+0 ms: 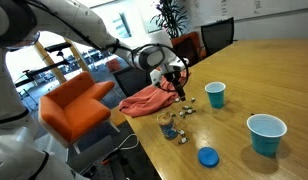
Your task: Put three of the sweets on the table in the cup on the left
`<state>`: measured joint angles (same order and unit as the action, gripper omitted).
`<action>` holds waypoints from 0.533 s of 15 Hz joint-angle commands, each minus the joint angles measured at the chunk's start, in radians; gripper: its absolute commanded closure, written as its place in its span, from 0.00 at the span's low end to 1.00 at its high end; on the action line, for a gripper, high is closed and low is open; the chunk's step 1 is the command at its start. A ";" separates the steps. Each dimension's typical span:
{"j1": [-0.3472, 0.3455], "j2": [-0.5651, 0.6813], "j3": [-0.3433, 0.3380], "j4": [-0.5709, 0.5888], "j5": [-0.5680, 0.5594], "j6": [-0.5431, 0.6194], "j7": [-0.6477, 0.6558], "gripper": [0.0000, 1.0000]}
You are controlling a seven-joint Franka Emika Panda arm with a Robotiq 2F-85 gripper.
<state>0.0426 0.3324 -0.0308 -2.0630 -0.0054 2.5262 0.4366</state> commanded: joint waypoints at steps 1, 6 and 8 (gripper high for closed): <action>0.064 0.131 -0.047 0.101 -0.048 0.063 0.096 0.00; 0.113 0.240 -0.096 0.173 -0.030 0.092 0.137 0.00; 0.117 0.267 -0.104 0.190 -0.021 0.087 0.140 0.00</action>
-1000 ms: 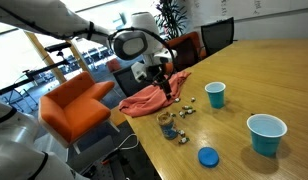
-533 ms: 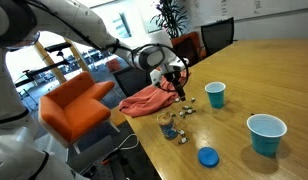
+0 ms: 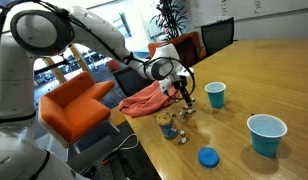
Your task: Put three of the sweets on the table in the cup on the left
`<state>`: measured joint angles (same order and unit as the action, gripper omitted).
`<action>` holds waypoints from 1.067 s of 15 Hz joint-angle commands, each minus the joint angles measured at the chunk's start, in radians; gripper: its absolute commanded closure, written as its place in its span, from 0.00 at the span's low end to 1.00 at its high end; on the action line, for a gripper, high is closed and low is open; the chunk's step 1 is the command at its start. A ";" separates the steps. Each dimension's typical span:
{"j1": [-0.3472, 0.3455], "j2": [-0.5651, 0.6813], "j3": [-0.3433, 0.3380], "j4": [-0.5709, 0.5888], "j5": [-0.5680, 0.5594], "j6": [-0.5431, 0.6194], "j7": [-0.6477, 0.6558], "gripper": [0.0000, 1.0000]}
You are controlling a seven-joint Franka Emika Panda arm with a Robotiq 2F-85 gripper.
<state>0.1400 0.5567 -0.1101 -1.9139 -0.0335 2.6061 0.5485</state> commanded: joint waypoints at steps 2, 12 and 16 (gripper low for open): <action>0.021 0.059 -0.028 0.048 0.012 0.002 0.030 0.00; 0.025 0.098 -0.034 0.036 0.020 0.022 0.025 0.25; 0.031 0.106 -0.035 0.035 0.023 0.041 0.026 0.51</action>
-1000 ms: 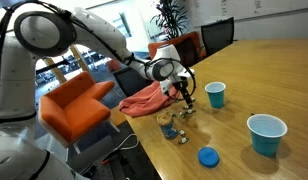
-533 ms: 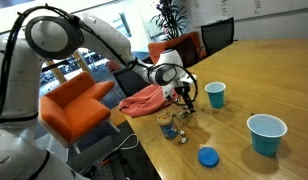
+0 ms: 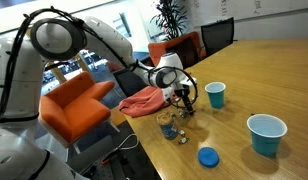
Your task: Put three of the sweets on the table in the cup on the left
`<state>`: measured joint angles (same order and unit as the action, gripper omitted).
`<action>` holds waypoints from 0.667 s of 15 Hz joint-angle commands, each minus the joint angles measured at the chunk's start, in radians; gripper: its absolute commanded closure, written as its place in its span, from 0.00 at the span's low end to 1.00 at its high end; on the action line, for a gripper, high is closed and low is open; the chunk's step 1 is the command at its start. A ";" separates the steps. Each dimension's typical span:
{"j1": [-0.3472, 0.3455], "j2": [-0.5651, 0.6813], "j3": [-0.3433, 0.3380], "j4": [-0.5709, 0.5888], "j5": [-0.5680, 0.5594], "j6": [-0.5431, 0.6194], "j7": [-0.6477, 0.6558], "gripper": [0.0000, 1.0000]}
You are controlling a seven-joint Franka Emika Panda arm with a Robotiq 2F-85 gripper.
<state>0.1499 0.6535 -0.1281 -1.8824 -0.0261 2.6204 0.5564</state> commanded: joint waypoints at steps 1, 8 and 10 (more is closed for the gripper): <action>0.024 0.007 -0.018 0.006 0.017 0.028 0.019 0.57; 0.024 -0.050 -0.011 -0.016 0.044 0.043 0.014 0.94; 0.016 -0.097 -0.010 -0.028 0.069 0.067 0.017 0.94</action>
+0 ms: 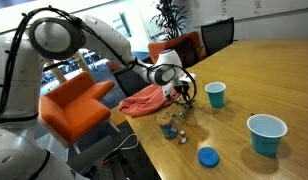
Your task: Put three of the sweets on the table in the cup on the left
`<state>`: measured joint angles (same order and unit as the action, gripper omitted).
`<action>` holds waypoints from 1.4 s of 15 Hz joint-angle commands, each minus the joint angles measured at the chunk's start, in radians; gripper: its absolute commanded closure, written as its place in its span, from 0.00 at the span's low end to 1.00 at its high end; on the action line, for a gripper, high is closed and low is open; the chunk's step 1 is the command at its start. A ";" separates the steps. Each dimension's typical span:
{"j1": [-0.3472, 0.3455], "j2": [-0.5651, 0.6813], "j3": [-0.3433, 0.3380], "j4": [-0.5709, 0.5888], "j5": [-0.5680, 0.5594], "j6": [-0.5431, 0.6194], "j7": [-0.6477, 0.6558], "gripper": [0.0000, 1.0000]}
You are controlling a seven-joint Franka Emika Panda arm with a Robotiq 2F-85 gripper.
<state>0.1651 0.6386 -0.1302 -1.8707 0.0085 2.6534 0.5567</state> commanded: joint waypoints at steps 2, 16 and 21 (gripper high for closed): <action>-0.014 -0.127 -0.001 -0.039 0.073 0.057 0.015 0.94; 0.060 -0.152 -0.242 0.044 -0.116 0.200 0.287 0.94; 0.143 -0.065 -0.320 0.051 -0.236 0.236 0.403 0.94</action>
<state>0.2604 0.5186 -0.4063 -1.8428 -0.1762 2.8487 0.8906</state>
